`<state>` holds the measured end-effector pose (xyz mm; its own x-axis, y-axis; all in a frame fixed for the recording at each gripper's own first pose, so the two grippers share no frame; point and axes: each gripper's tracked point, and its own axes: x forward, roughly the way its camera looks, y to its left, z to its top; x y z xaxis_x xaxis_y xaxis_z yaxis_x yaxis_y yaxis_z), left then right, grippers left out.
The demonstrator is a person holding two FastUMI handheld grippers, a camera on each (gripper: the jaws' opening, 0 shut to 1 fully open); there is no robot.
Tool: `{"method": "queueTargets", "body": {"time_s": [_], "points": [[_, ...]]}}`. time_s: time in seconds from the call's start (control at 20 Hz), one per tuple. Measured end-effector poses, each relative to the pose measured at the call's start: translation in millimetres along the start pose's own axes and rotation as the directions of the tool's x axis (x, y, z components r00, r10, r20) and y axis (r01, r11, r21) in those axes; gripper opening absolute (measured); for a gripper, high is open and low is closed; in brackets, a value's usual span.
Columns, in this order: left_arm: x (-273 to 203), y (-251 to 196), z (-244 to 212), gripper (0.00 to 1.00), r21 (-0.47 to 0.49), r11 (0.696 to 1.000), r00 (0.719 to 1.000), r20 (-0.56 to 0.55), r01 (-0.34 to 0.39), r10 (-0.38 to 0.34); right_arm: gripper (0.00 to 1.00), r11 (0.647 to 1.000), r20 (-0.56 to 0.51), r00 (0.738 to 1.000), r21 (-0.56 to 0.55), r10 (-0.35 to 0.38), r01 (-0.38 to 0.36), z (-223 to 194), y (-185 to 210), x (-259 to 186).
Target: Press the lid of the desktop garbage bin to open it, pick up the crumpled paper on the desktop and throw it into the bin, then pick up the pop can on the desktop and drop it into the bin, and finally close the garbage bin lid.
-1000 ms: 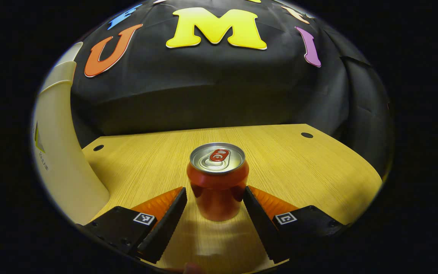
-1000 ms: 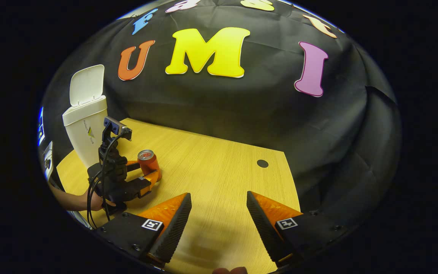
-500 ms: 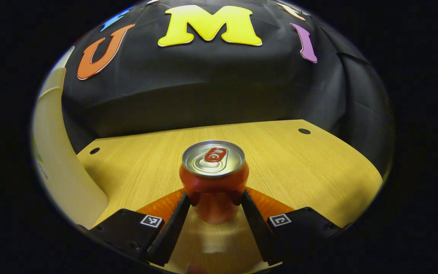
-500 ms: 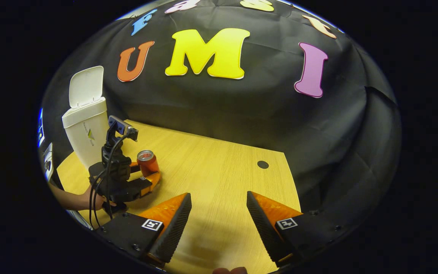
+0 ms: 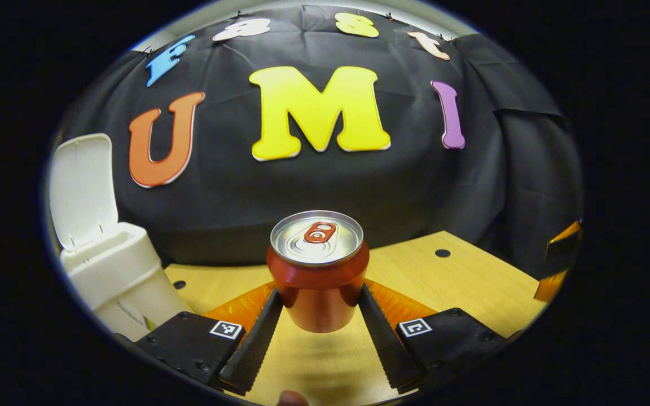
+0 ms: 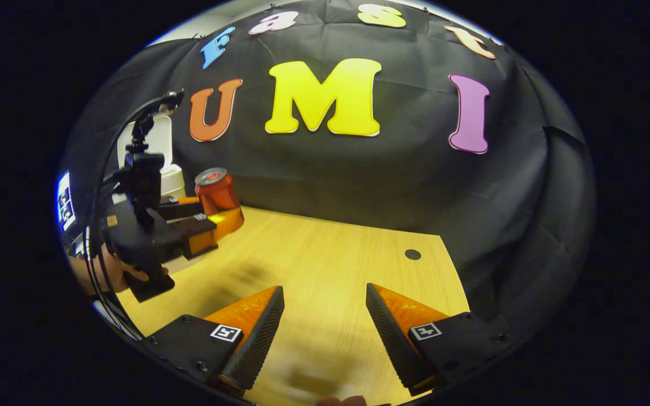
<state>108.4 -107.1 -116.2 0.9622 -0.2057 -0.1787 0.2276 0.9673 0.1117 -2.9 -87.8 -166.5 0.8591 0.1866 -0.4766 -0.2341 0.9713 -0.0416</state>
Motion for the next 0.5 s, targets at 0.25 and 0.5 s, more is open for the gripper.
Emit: {"method": "queueTargets", "body": {"time_s": [0.25,0.5], "points": [[-21.1,67.9,73.7,0.85,0.017,0.993,0.986,0.123,-0.12,0.117,0.92,0.999,0.05,0.999,0.037,0.009,-0.011,21.3,9.8,-8.3],[-31.8,149.2,81.1,0.85,0.042,0.955,0.949,0.135,-0.294,0.286,0.92,0.998,0.07,0.997,0.047,0.027,-0.03,35.8,23.8,-10.8]]}}
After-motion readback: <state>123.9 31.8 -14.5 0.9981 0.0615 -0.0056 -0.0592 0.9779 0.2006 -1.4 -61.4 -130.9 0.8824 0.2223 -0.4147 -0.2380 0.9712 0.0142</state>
